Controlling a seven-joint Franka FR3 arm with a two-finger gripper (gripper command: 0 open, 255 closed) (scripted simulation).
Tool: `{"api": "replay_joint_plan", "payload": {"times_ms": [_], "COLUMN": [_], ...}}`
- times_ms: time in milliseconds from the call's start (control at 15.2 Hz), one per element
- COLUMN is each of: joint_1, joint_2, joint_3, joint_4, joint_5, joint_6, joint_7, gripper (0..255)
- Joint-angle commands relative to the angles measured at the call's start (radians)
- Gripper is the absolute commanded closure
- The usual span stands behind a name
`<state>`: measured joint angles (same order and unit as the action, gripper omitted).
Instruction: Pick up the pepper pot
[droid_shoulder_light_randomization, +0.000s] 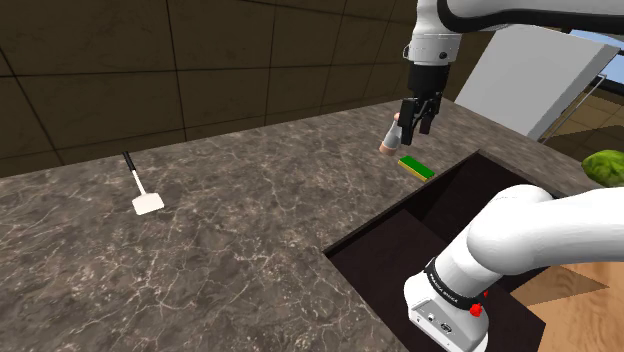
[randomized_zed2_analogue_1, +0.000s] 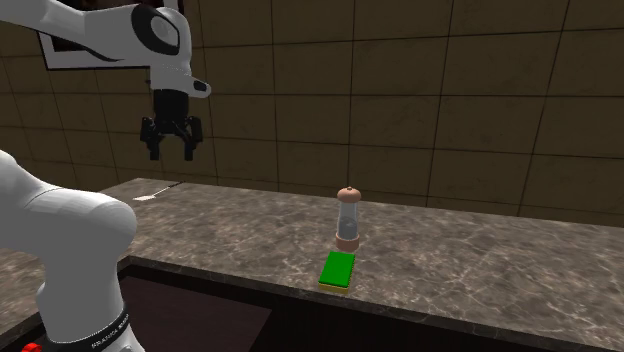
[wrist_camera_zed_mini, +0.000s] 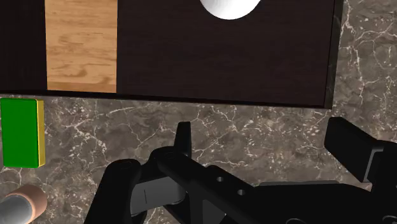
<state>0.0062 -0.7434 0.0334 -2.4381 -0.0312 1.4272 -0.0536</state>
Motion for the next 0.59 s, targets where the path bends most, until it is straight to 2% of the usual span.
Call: {"api": "replay_joint_plan", "payload": {"times_ms": [0,528], "joint_1": [0.0,-0.064], "joint_2": [0.0,0.173], "joint_3": [0.0,-0.143], "joint_4": [0.0,0.061], "joint_5": [0.0,-0.119], "joint_6": [0.0,0.145], "joint_7": [0.0,-0.159], "gripper": [0,0]}}
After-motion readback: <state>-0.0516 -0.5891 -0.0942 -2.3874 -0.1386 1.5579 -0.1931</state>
